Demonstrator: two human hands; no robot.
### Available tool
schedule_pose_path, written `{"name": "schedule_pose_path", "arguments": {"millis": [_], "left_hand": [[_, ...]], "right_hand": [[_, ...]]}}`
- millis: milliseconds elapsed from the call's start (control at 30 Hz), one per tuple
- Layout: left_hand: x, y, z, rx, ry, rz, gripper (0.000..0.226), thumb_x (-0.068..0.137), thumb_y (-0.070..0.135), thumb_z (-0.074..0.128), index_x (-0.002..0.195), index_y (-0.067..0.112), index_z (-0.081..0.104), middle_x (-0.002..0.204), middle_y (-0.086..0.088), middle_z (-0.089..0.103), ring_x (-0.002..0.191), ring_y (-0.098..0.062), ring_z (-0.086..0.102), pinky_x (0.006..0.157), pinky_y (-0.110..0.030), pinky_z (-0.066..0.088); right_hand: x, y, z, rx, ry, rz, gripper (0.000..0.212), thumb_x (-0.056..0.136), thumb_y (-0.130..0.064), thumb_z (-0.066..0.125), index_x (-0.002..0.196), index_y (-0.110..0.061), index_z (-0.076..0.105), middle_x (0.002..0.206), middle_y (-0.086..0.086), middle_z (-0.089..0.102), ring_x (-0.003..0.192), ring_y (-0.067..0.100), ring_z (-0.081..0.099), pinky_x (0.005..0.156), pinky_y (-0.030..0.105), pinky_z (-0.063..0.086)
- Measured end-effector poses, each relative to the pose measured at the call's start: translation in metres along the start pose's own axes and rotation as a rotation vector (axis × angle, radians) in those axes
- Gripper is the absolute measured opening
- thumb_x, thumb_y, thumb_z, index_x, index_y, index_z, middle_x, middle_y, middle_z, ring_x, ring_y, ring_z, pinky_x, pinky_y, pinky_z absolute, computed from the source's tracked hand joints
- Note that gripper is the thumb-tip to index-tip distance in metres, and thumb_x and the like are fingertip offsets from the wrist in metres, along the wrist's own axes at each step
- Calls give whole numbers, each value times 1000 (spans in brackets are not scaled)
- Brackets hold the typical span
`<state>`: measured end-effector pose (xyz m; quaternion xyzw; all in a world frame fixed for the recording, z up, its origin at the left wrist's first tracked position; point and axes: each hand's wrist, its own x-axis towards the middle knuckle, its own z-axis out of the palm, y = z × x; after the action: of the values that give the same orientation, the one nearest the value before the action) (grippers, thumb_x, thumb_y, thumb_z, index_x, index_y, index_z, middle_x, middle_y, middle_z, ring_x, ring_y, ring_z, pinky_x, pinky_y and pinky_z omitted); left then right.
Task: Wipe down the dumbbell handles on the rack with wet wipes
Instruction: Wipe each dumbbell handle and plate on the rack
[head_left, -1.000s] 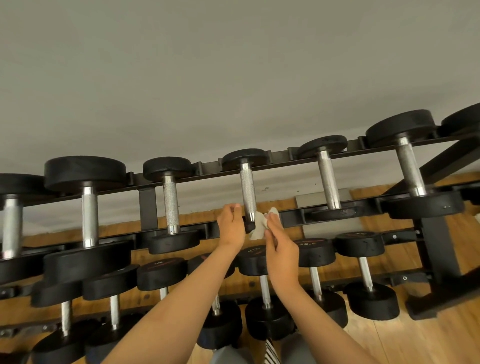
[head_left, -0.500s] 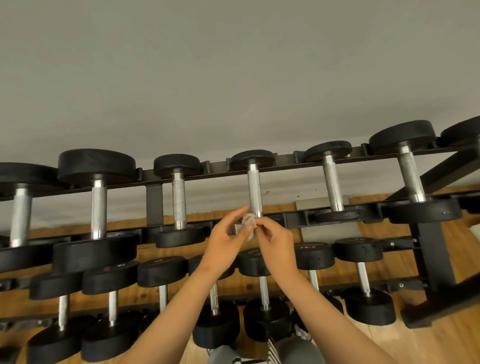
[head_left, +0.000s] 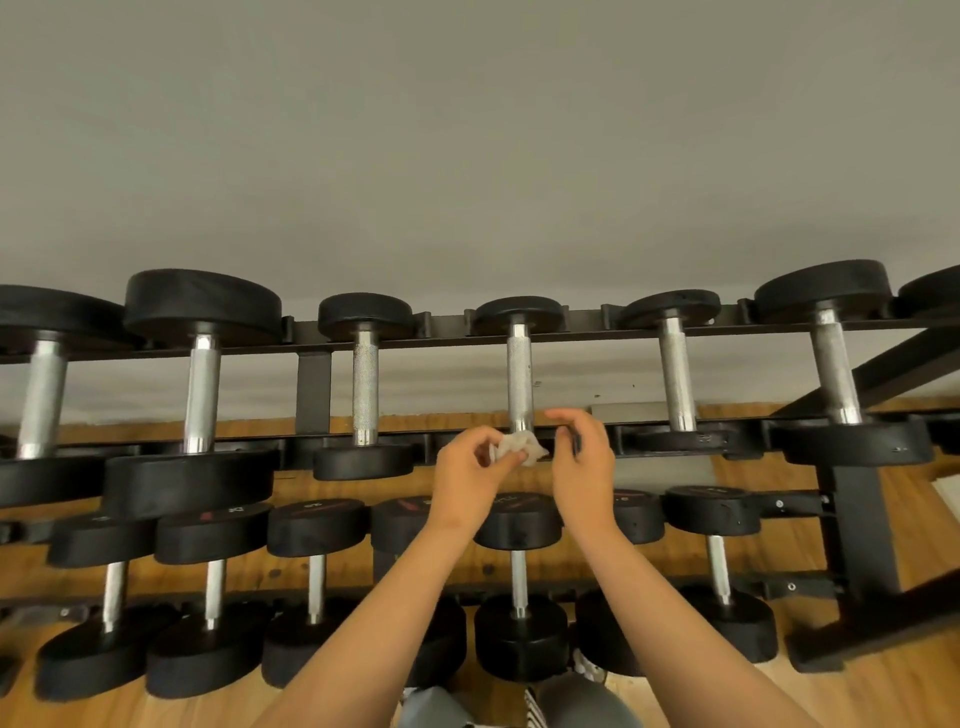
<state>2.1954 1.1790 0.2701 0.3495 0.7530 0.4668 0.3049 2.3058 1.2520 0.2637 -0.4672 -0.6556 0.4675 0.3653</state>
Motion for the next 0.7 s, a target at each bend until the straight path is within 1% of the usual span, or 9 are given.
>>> {"name": "schedule_pose_path", "arguments": {"millis": [67, 133, 233, 300, 367, 467, 533, 633, 700], "left_hand": [[0, 4, 7, 25, 56, 20, 17, 81, 23, 78, 77, 24, 62, 76, 4, 57, 68, -6, 50, 63, -20, 44], [0, 8, 14, 44, 98, 44, 20, 78, 25, 80, 80, 25, 61, 79, 7, 52, 68, -3, 47, 63, -14, 39], [1, 7, 22, 73, 146, 46, 23, 76, 30, 82, 87, 22, 63, 87, 7, 52, 75, -5, 50, 64, -13, 41], [1, 6, 25, 90, 172, 32, 22, 77, 31, 81, 89, 22, 65, 92, 9, 50, 77, -6, 53, 63, -10, 41], [1, 6, 27, 80, 182, 31, 20, 79, 30, 79, 90, 21, 65, 95, 11, 50, 77, -5, 54, 64, -8, 41], [2, 6, 26, -9, 184, 19, 19, 78, 21, 81, 84, 24, 63, 91, 10, 51, 74, 0, 51, 67, -10, 41], [1, 2, 26, -89, 213, 0, 24, 78, 15, 81, 76, 26, 60, 88, 9, 52, 70, -2, 50, 67, -11, 40], [-3, -2, 27, -227, 272, -37, 17, 78, 8, 80, 75, 15, 64, 89, 3, 59, 74, -4, 54, 68, -13, 43], [-4, -3, 29, -309, 314, -83, 12, 80, 8, 78, 78, 14, 68, 88, 1, 64, 78, -4, 59, 71, -14, 46]], "right_hand": [[6, 7, 1, 7, -4, 52, 32, 99, -4, 46, 100, -33, 59, 108, -3, 60, 103, 0, 54, 88, 12, 42], [13, 13, 5, 15, 0, 91, 22, 100, -10, 46, 103, -26, 61, 109, 1, 61, 103, 7, 55, 90, 20, 45], [26, 18, 17, 66, 20, 167, 18, 101, -18, 45, 101, -26, 61, 106, 2, 62, 101, 17, 58, 92, 39, 50], [32, 20, 26, 101, 25, 219, 21, 103, -21, 41, 99, -28, 61, 106, 6, 61, 101, 21, 58, 92, 46, 49], [34, 24, 33, 120, 30, 249, 24, 104, -25, 38, 97, -30, 61, 107, 8, 61, 101, 22, 58, 93, 50, 49], [34, 29, 35, 102, 28, 260, 26, 103, -31, 37, 97, -33, 62, 107, 3, 62, 104, 20, 58, 93, 50, 49], [35, 29, 35, 98, 15, 276, 26, 103, -33, 38, 103, -29, 64, 108, 1, 62, 105, 17, 57, 95, 48, 49], [37, 28, 33, 95, 2, 281, 28, 103, -31, 39, 109, -23, 64, 111, 0, 61, 108, 15, 55, 96, 40, 47], [37, 27, 33, 96, 4, 279, 29, 103, -34, 39, 110, -22, 64, 112, 0, 61, 110, 16, 54, 94, 35, 46]]}}
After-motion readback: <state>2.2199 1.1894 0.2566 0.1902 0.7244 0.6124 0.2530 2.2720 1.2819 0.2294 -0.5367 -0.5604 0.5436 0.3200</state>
